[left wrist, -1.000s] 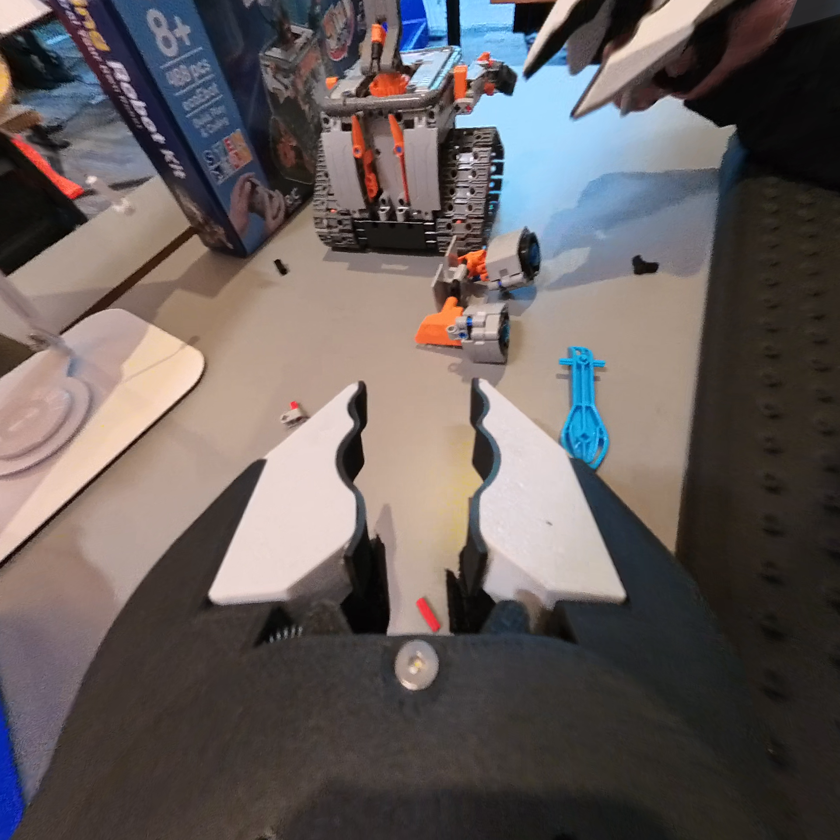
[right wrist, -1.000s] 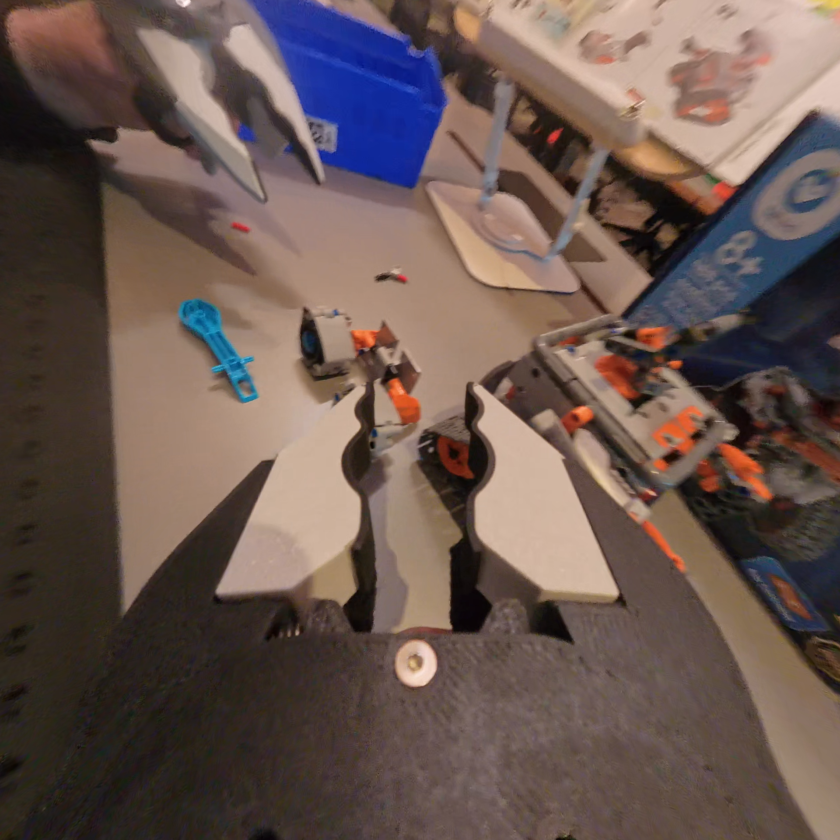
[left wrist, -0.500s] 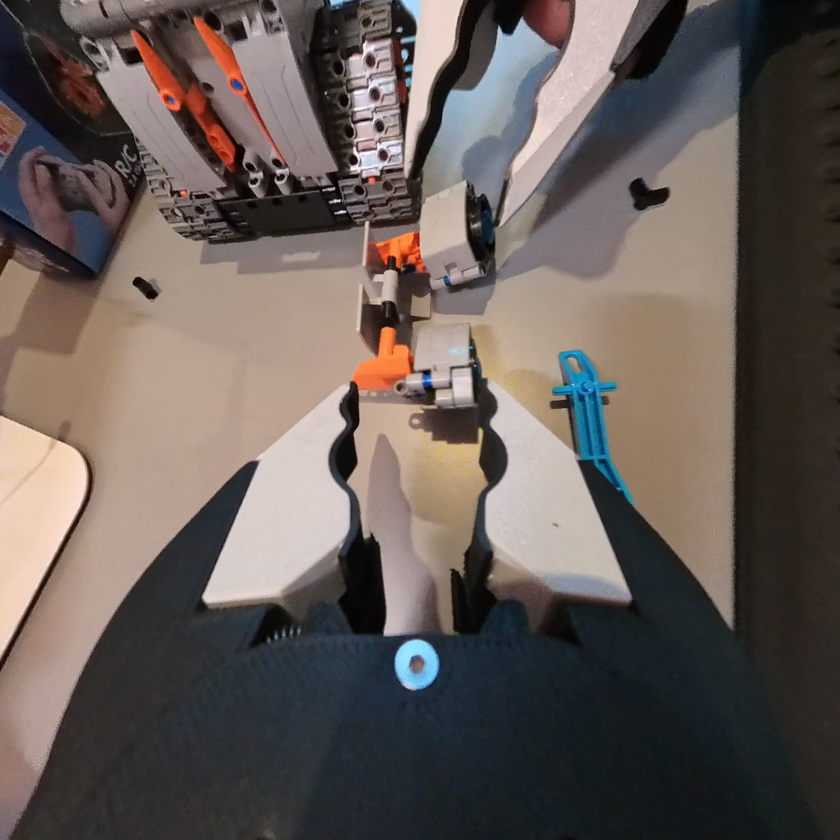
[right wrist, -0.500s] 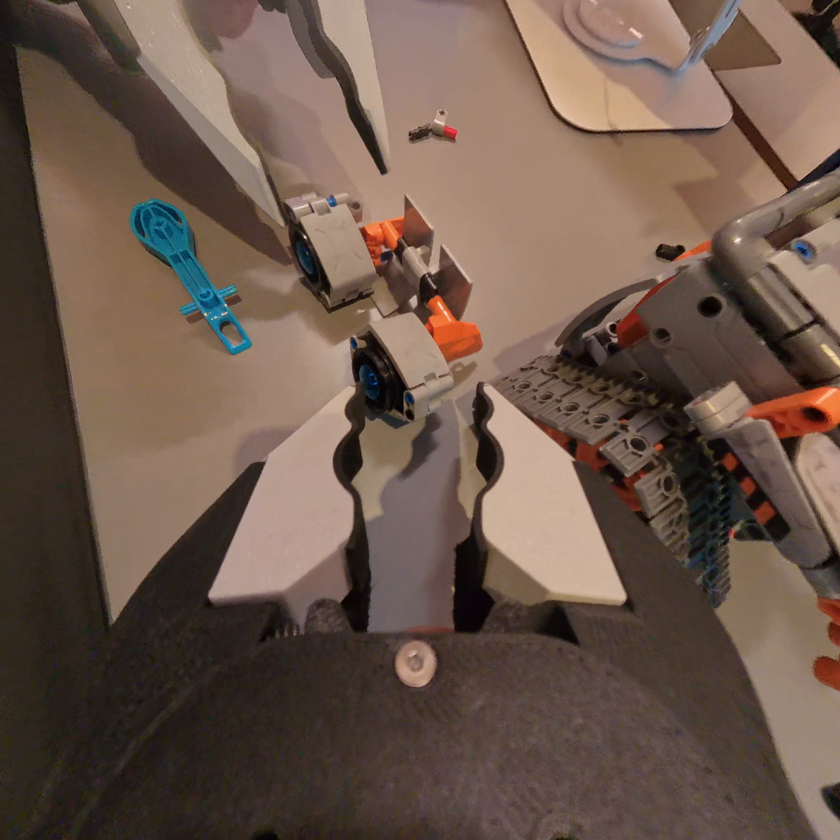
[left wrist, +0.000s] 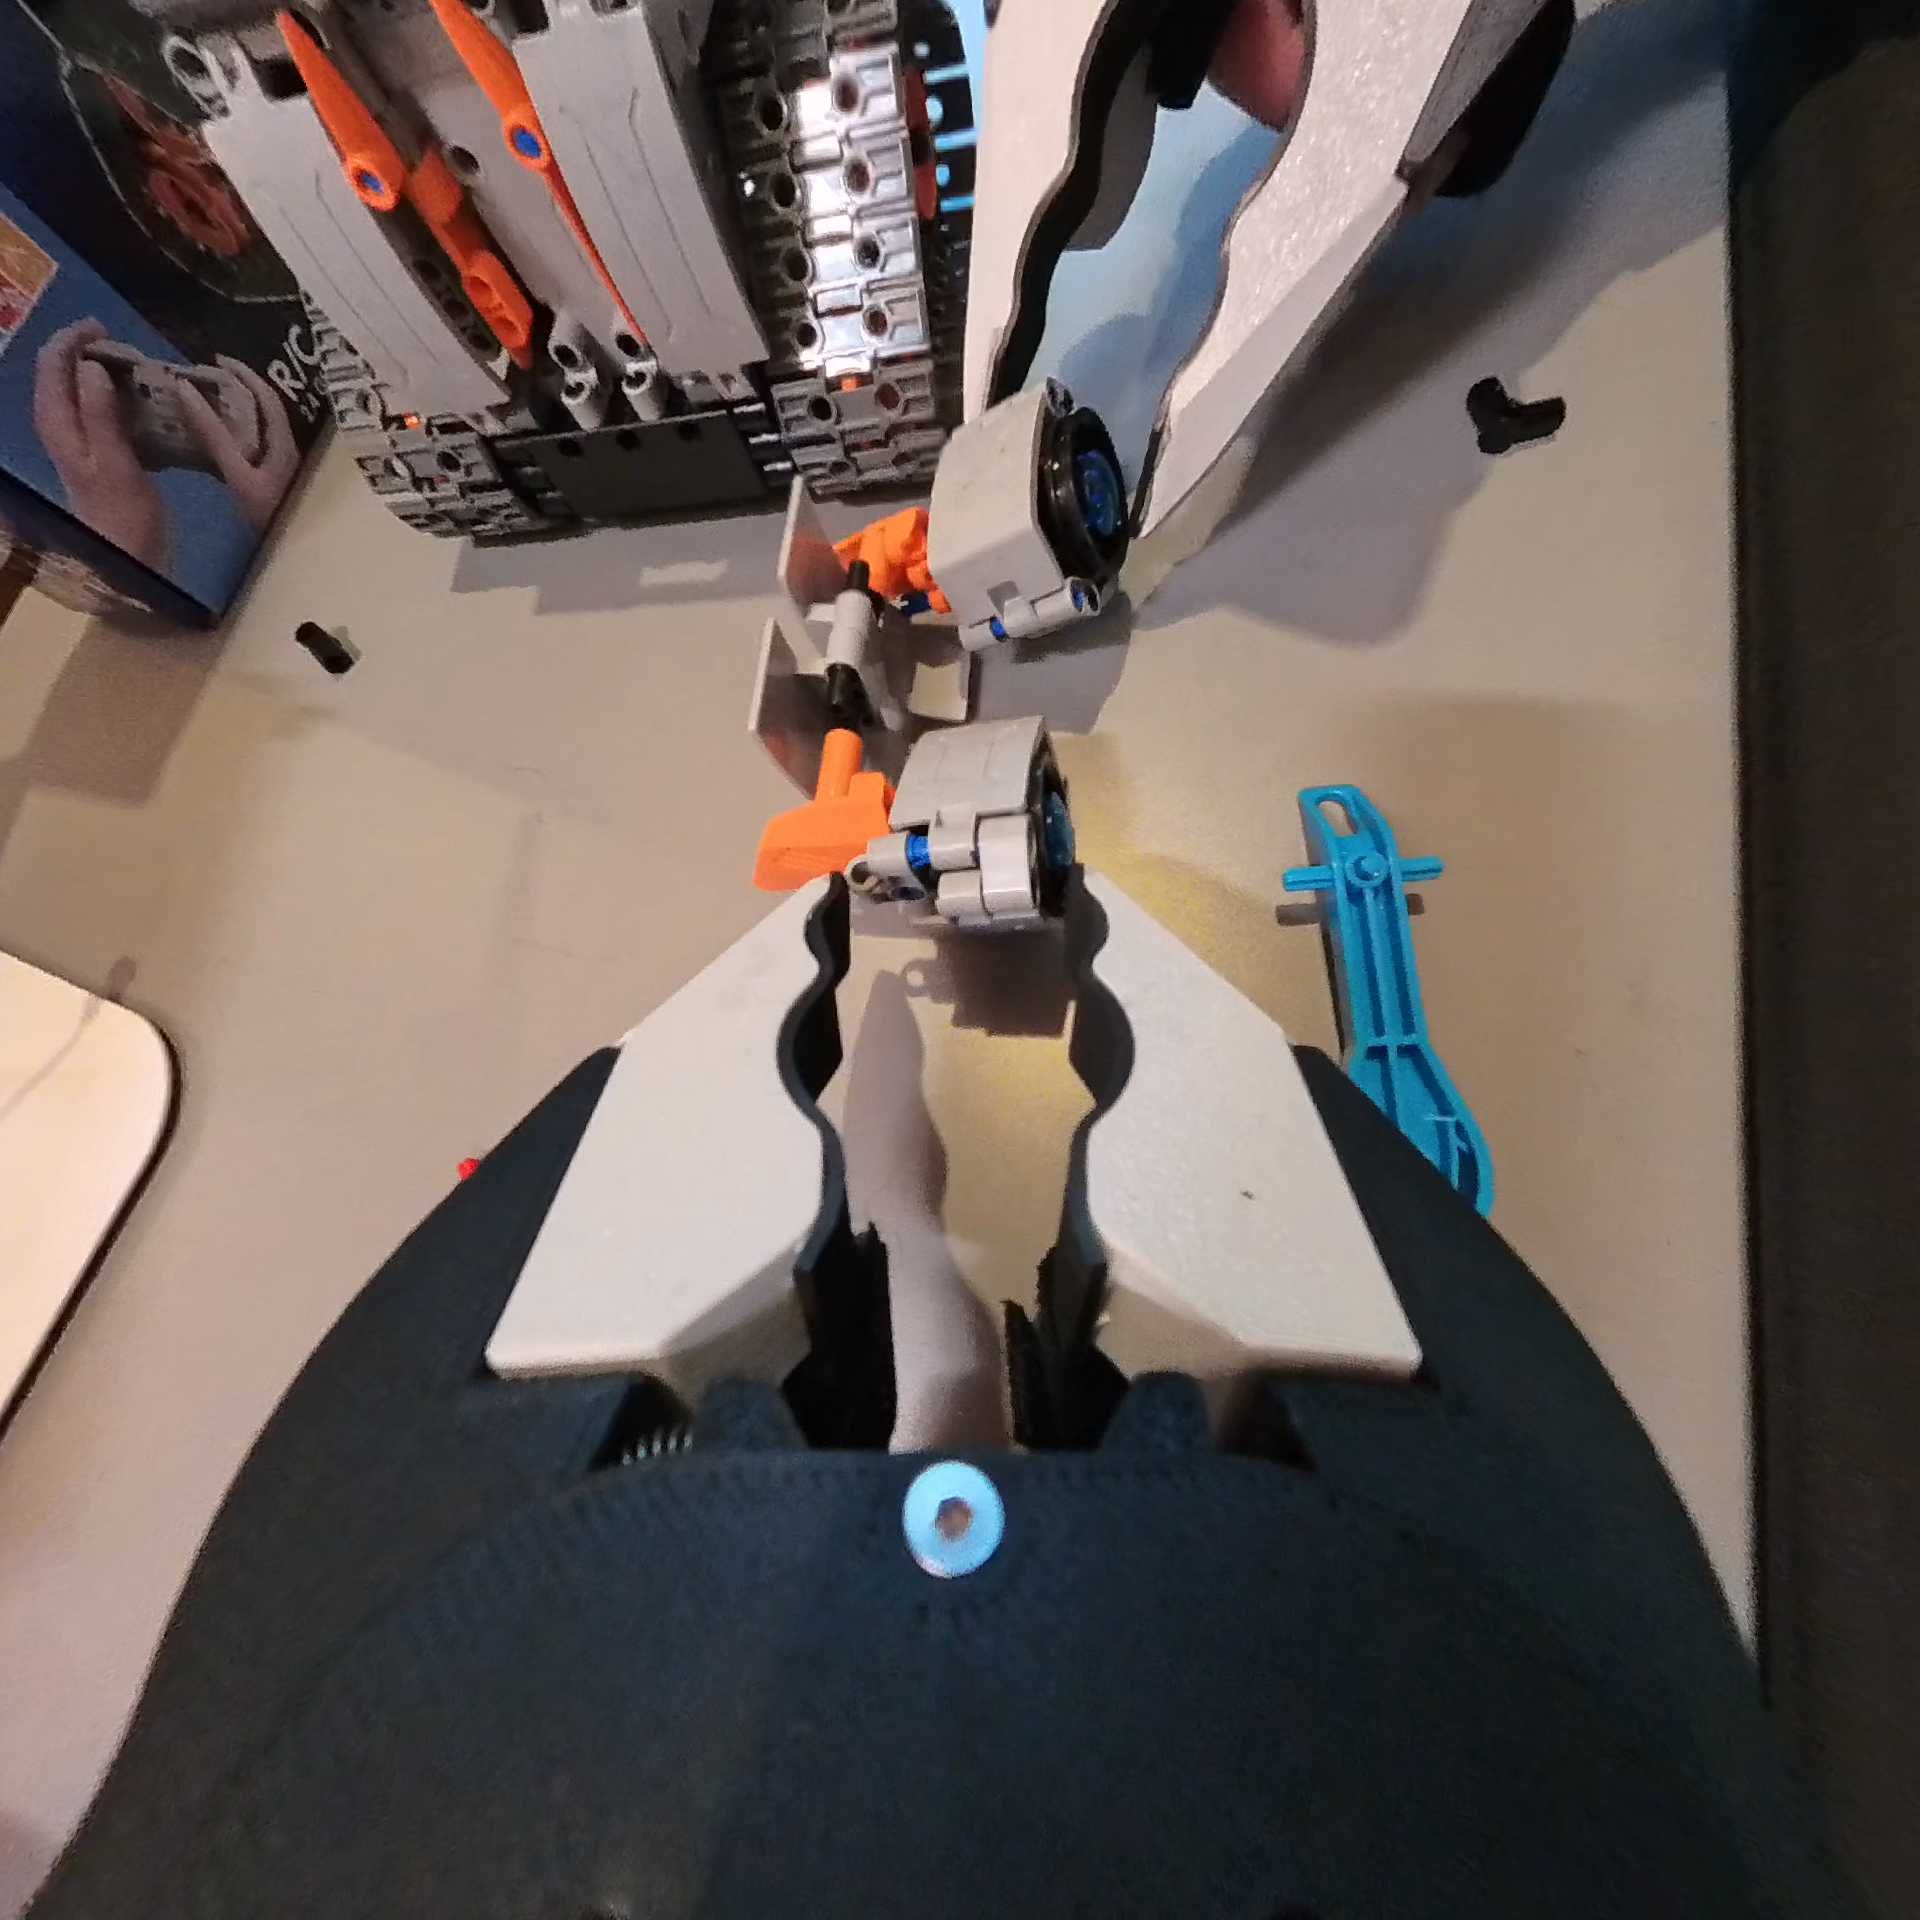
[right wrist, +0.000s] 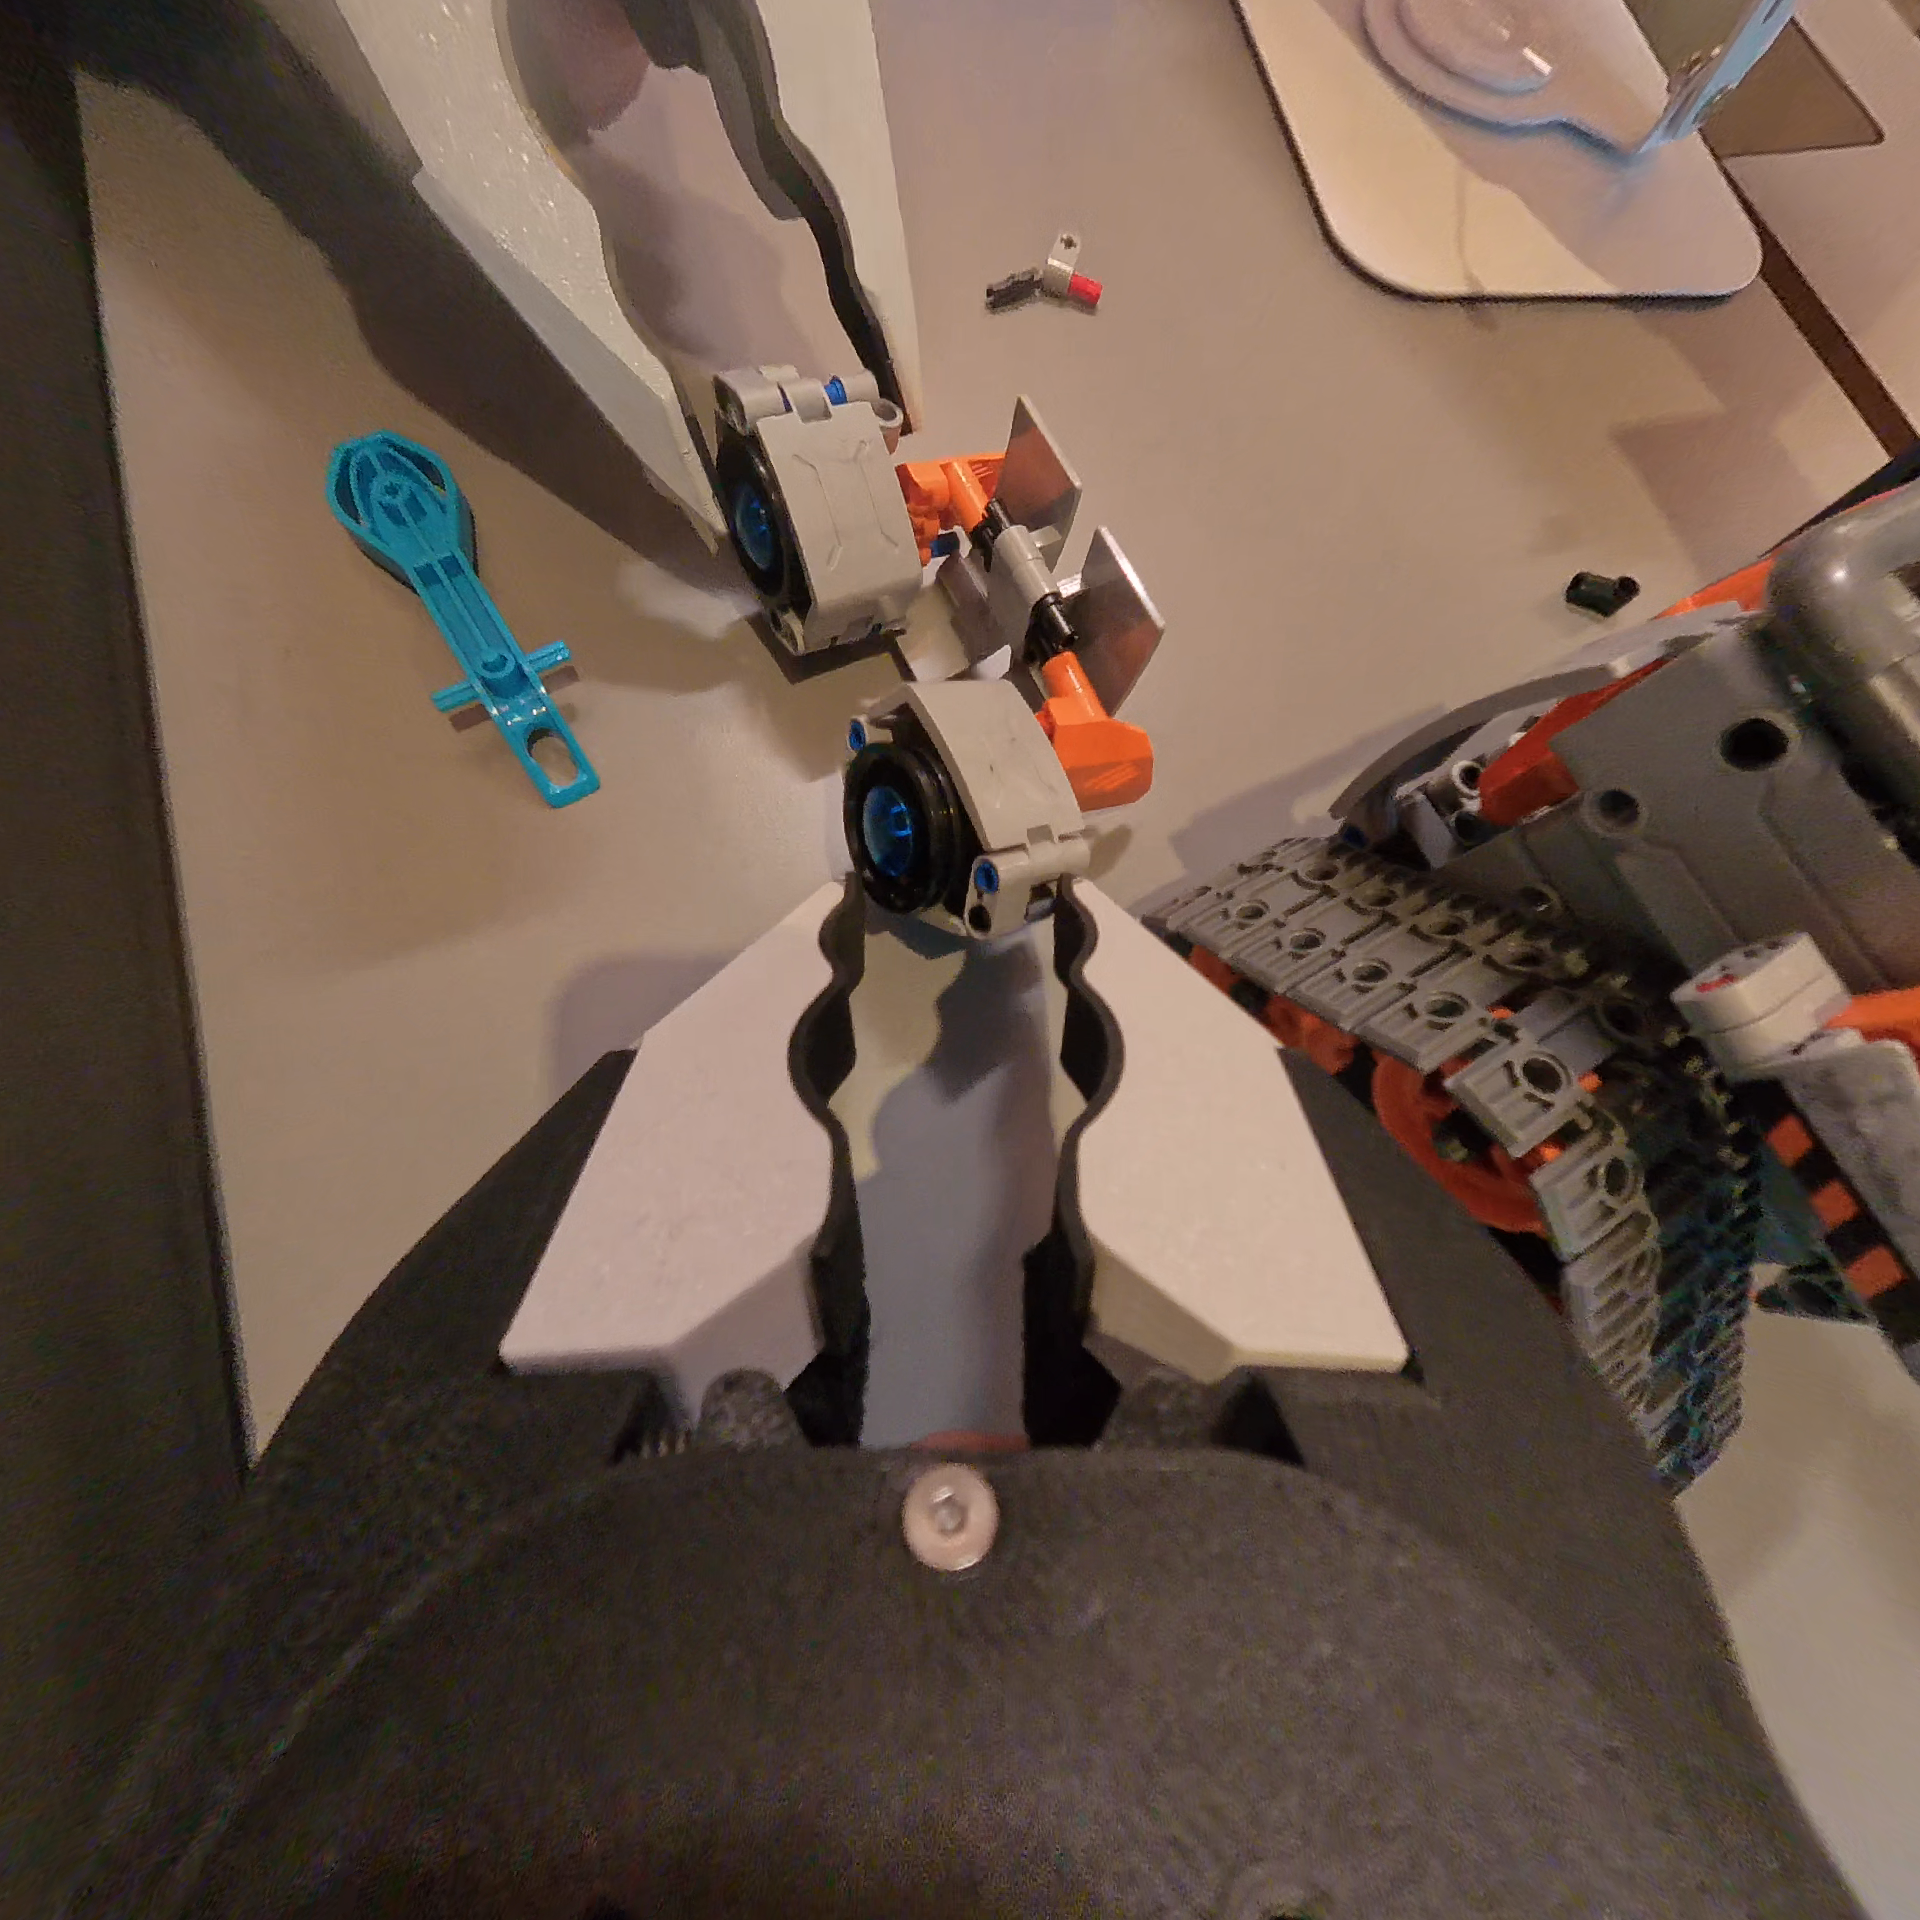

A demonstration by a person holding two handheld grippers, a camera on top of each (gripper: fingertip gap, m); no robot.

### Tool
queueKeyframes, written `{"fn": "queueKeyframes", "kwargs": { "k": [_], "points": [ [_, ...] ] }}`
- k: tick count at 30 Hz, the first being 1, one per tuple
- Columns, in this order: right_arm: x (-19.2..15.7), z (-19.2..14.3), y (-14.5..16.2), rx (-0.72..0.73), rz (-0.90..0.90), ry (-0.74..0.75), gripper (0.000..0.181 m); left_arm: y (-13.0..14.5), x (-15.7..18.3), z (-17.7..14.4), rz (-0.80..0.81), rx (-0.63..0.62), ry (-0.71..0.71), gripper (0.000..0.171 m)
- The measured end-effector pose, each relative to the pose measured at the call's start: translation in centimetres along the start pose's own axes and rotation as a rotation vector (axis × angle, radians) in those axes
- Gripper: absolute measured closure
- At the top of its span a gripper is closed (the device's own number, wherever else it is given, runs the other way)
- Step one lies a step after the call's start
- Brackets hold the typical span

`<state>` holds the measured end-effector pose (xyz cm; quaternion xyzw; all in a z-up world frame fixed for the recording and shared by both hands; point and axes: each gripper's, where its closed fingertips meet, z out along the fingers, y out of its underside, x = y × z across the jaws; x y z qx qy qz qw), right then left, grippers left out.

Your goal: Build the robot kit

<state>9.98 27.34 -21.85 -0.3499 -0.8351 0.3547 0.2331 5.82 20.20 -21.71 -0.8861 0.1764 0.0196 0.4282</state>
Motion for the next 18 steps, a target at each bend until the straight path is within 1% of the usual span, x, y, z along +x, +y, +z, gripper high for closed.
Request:
{"fn": "queueKeyframes", "kwargs": {
  "k": [6,18],
  "points": [
    [0.2,-0.8,-1.2,0.065,-0.008,0.017,0.146,-1.1,-0.3,-0.9,-0.010,0.066,-0.014,0.131],
    [0.7,-2.0,-3.2,0.163,-0.022,0.060,0.146,-2.7,-0.9,-2.4,0.001,0.160,-0.068,0.131]
  ]
}}
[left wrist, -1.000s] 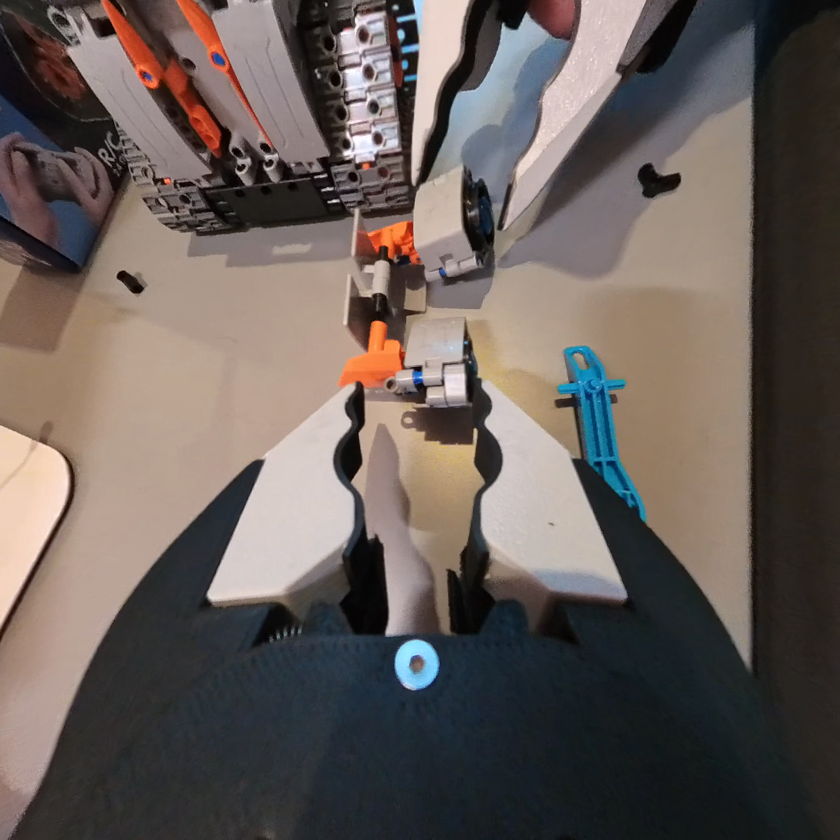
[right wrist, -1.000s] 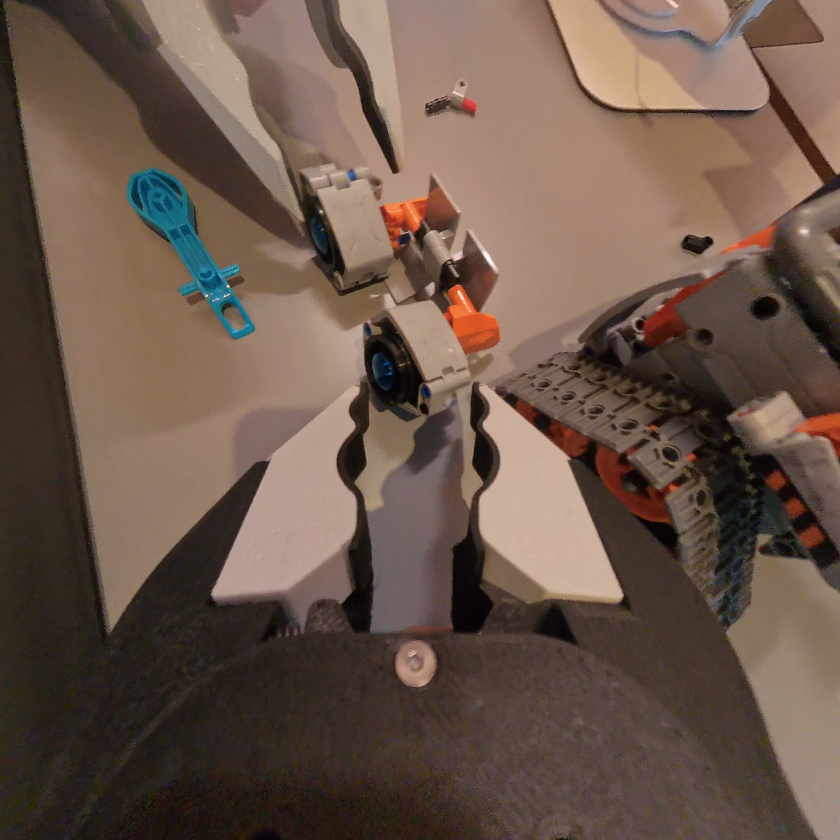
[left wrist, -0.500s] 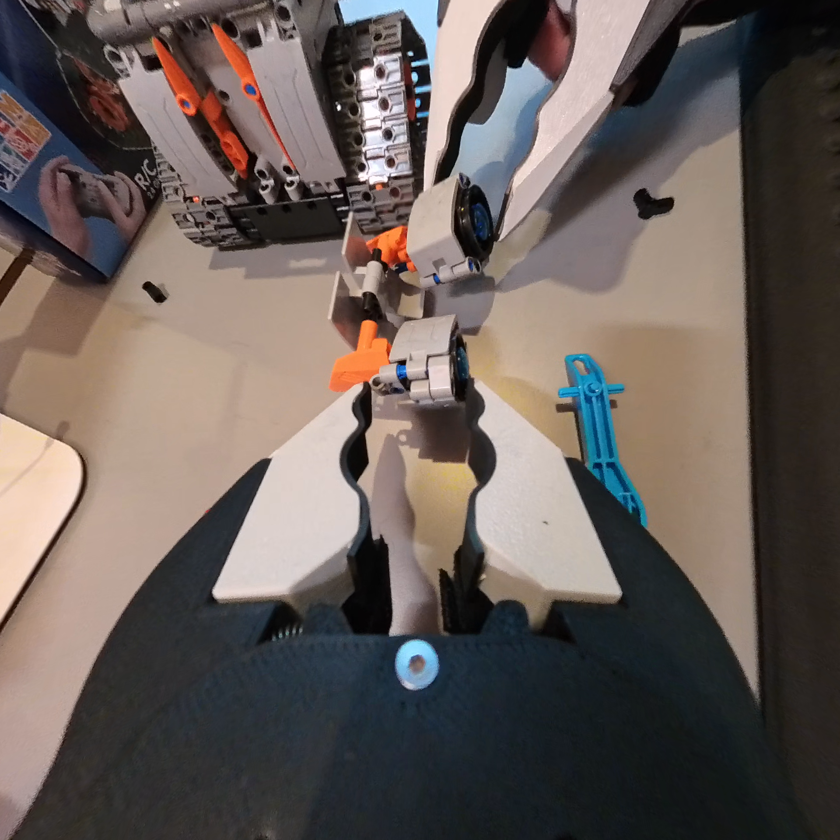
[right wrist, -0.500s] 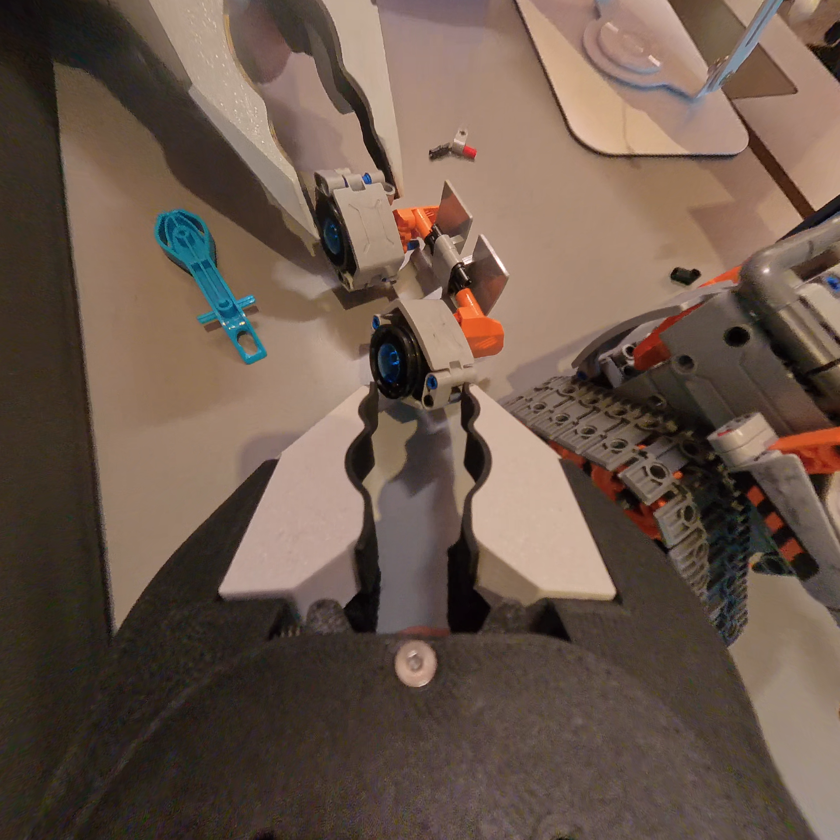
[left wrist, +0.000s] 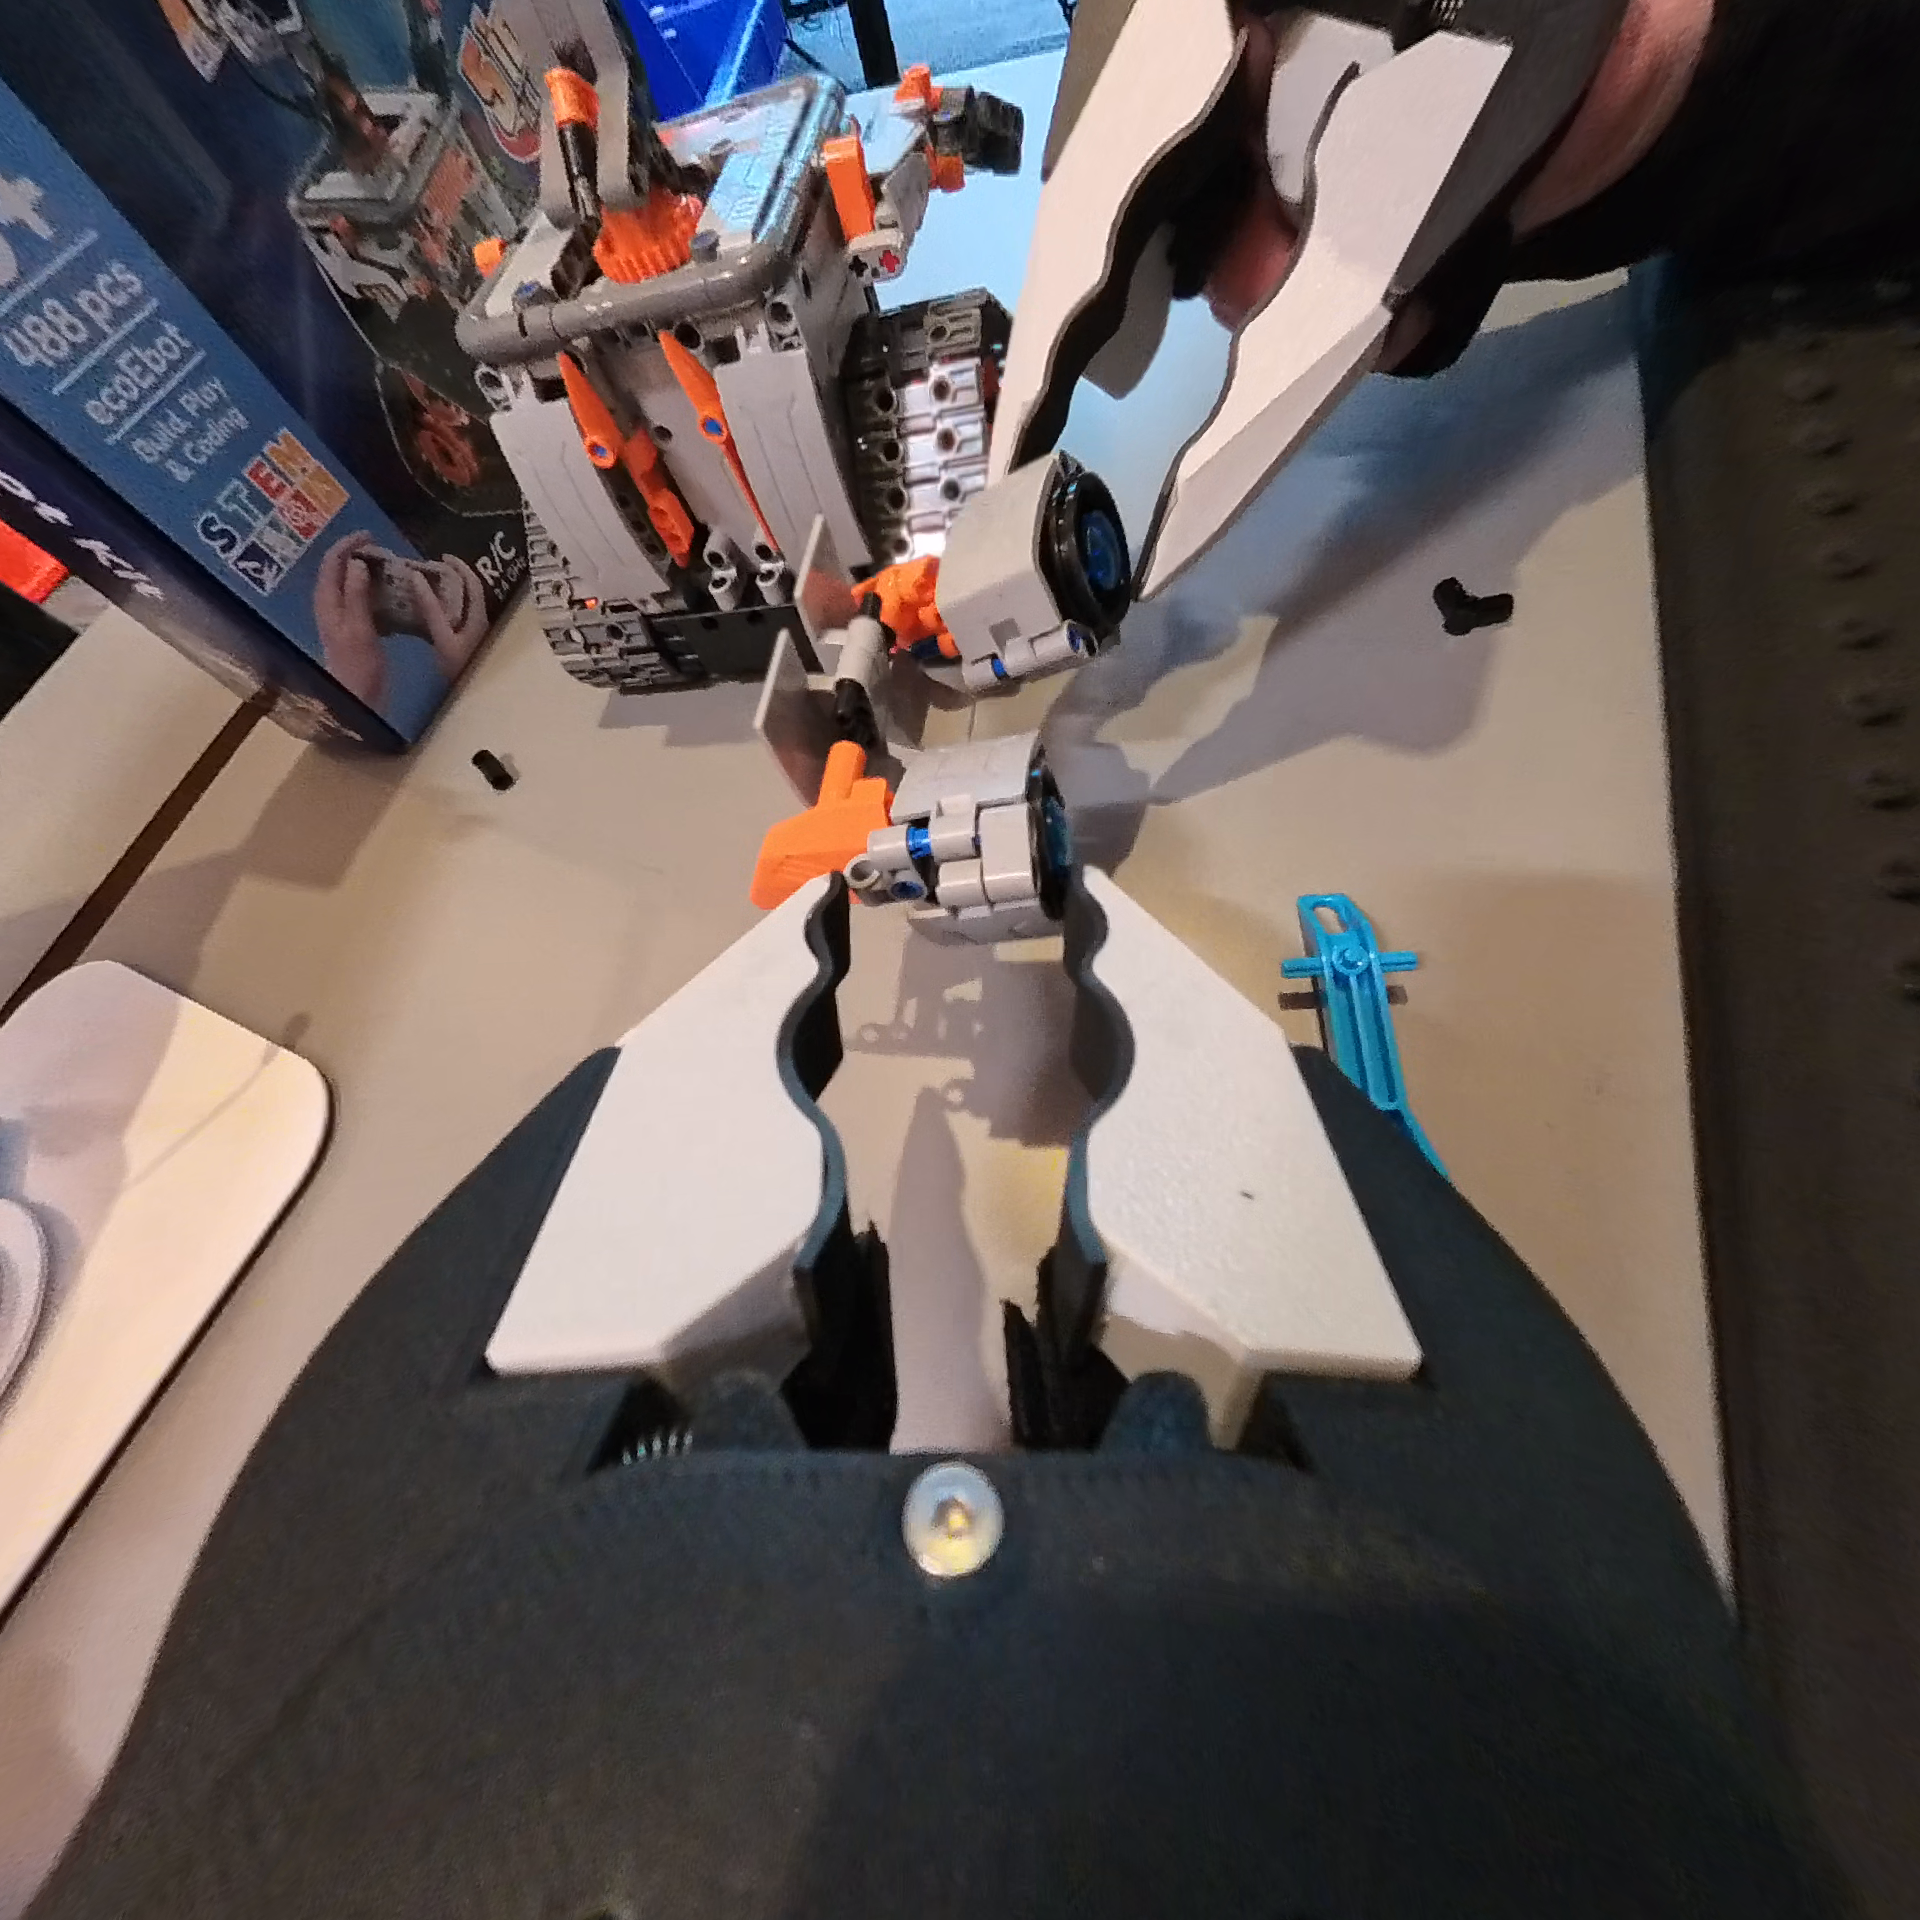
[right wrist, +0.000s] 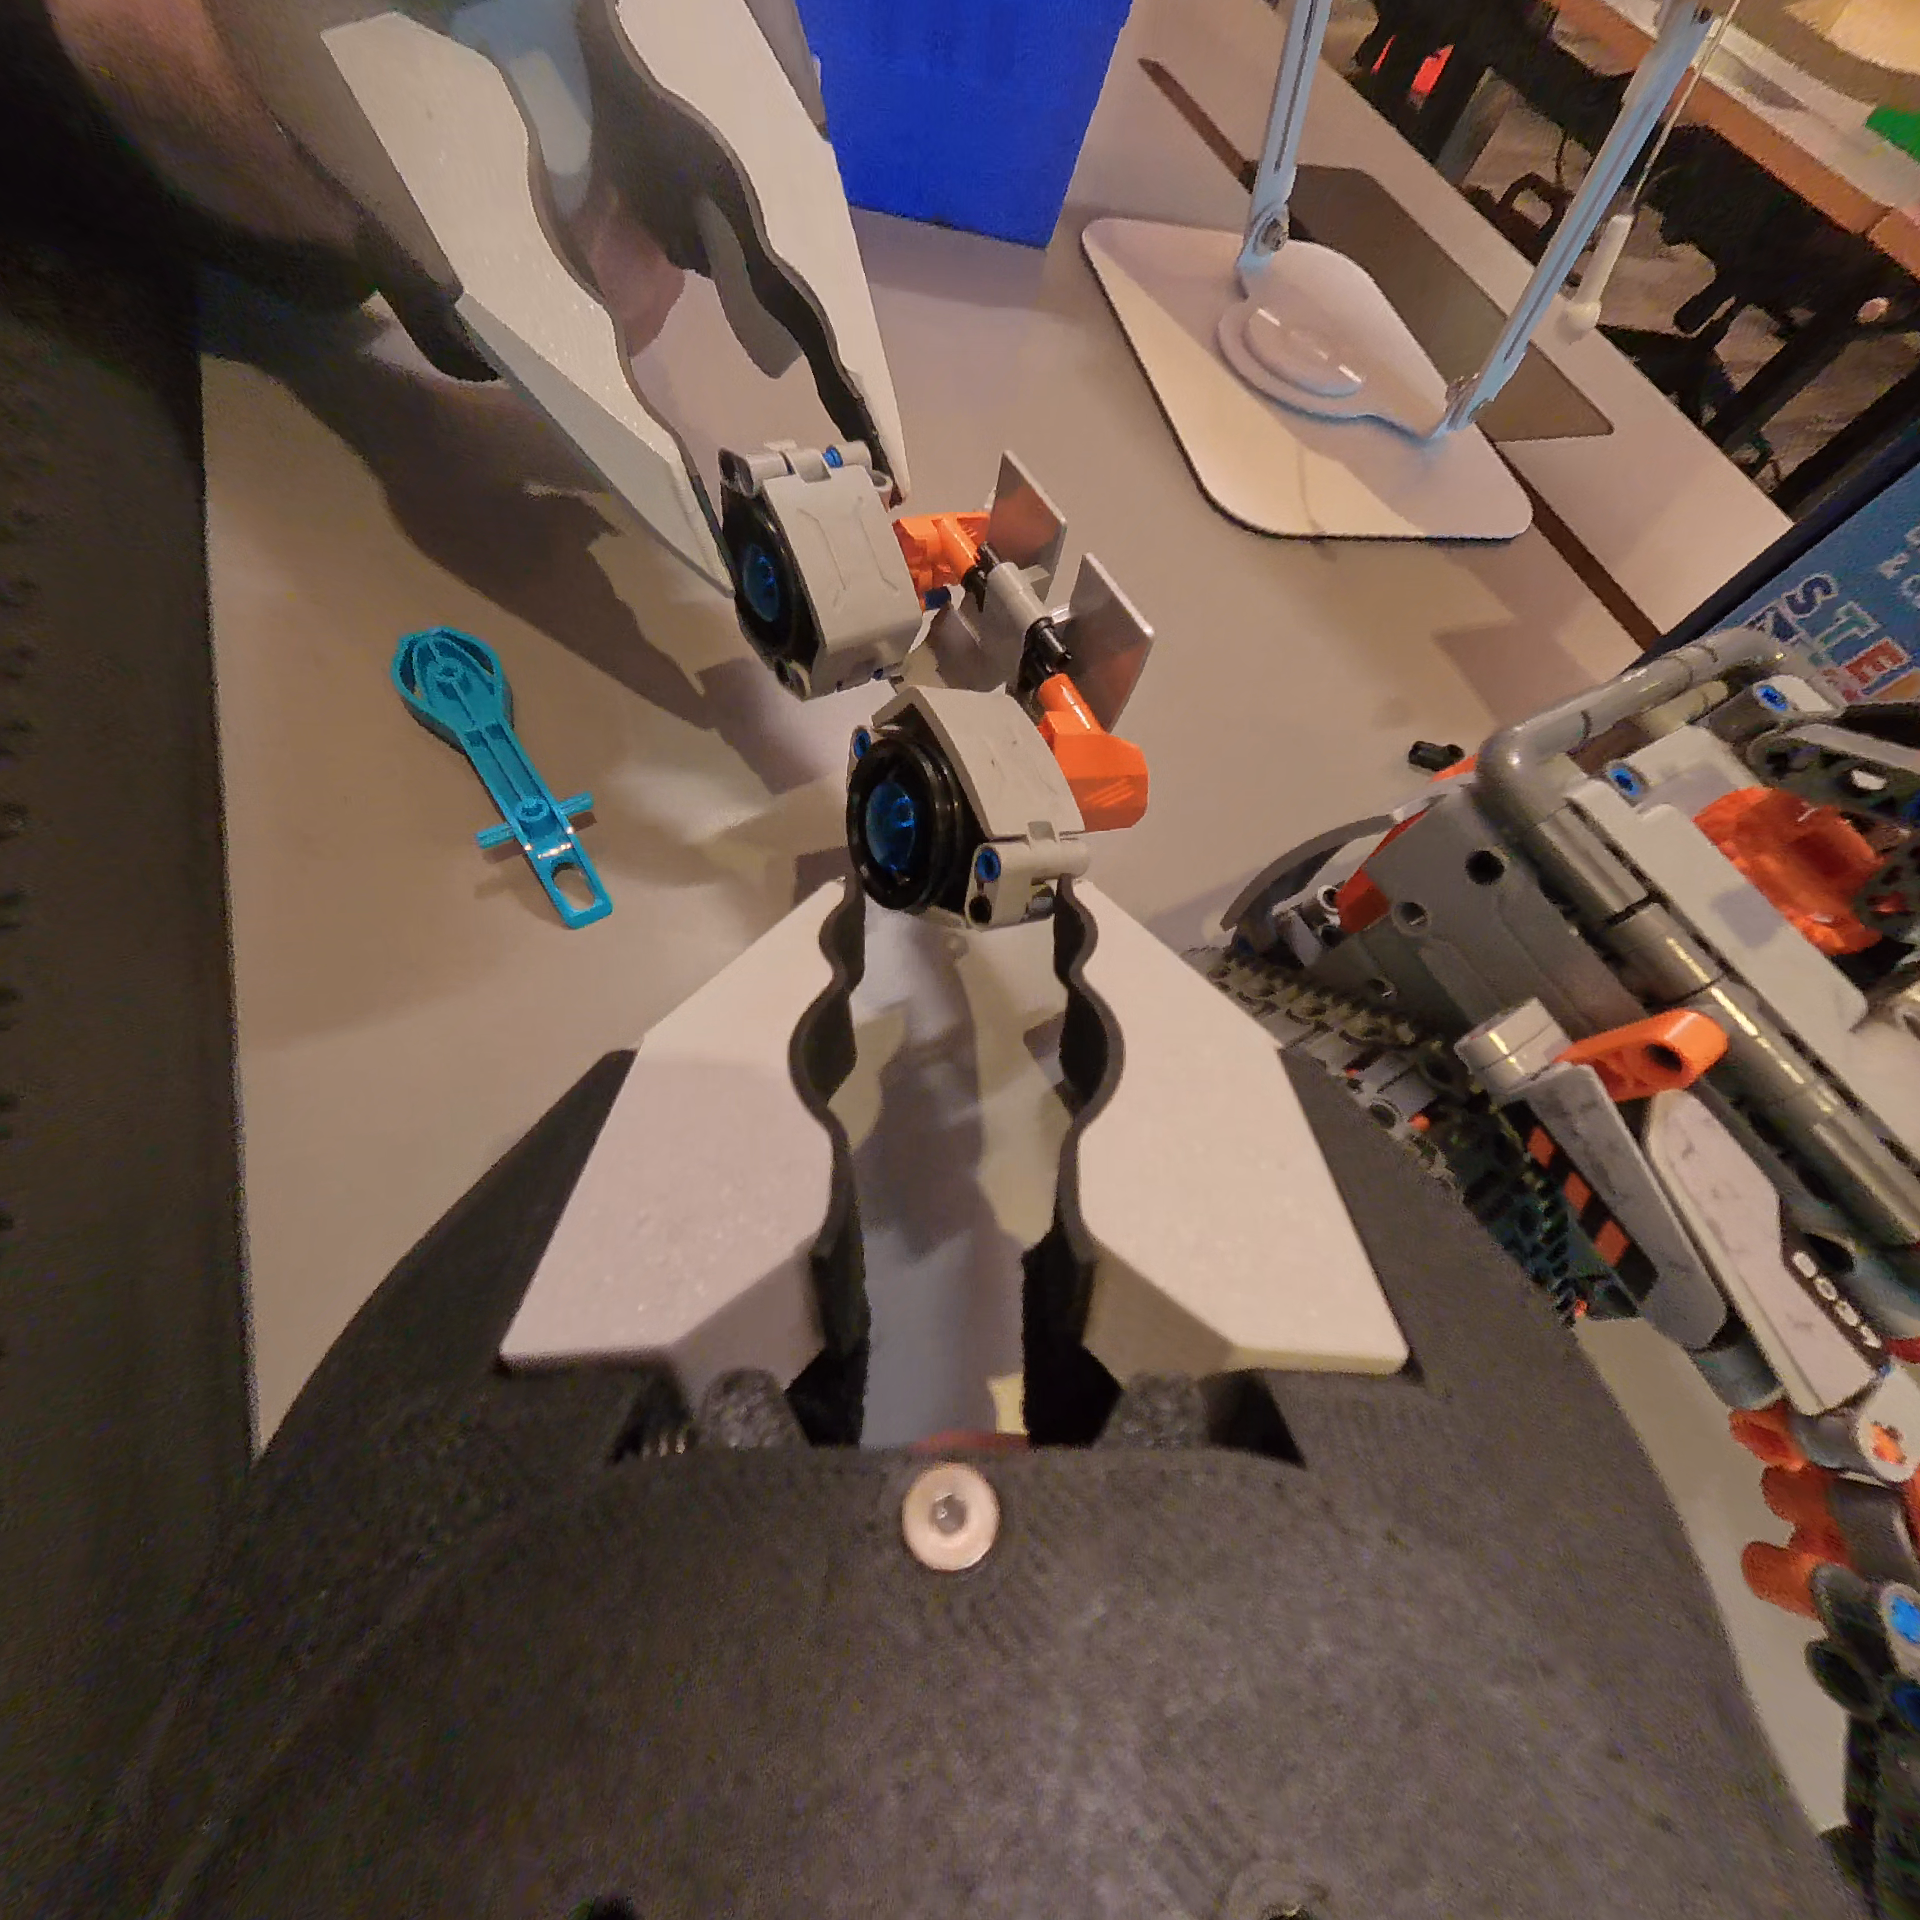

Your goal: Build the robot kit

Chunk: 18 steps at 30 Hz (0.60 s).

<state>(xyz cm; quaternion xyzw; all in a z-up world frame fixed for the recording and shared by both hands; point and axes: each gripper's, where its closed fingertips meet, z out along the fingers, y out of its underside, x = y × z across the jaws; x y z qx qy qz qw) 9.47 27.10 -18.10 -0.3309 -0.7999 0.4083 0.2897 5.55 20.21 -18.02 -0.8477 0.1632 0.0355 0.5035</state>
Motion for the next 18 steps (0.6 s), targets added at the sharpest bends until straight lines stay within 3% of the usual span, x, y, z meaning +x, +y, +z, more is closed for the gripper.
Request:
{"fn": "queueKeyframes", "kwargs": {
  "k": [18],
  "points": [
    [0.4,-0.7,-1.5,0.065,-0.027,0.048,0.147,-0.9,-0.5,-0.6,0.062,0.047,-0.064,0.132]
  ]
}}
